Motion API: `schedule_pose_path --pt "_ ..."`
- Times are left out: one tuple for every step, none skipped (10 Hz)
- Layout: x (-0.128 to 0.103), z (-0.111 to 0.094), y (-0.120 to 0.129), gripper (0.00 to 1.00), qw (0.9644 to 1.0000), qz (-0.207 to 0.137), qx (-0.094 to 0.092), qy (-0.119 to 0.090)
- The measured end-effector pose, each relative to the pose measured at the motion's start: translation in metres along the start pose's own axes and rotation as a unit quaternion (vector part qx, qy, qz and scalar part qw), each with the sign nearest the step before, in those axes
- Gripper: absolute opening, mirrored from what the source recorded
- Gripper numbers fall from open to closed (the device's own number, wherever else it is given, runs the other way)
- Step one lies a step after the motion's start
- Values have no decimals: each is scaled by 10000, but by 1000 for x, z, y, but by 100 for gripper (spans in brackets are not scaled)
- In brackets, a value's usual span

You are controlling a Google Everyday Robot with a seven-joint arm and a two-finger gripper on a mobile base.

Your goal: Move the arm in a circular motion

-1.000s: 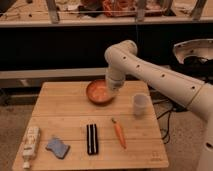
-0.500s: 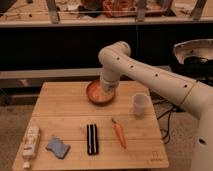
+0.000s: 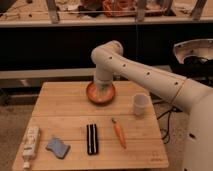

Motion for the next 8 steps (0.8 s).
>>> schedule_pose_path --pt "4 -1 1 18 10000 36 4 -16" --pt "10 -2 0 26 10000 72 30 -58" --pt "24 -3 -9 40 9998 138 74 -127" --pt "34 -3 -16 48 9996 185 94 -172" --pt "48 -4 -20 56 9993 268 119 -216" --pt "74 -3 -18 69 9987 426 90 -253" --pt "98 -4 -14 78 9976 612 113 -290" --pt "110 -6 -11 80 9969 720 128 -294"
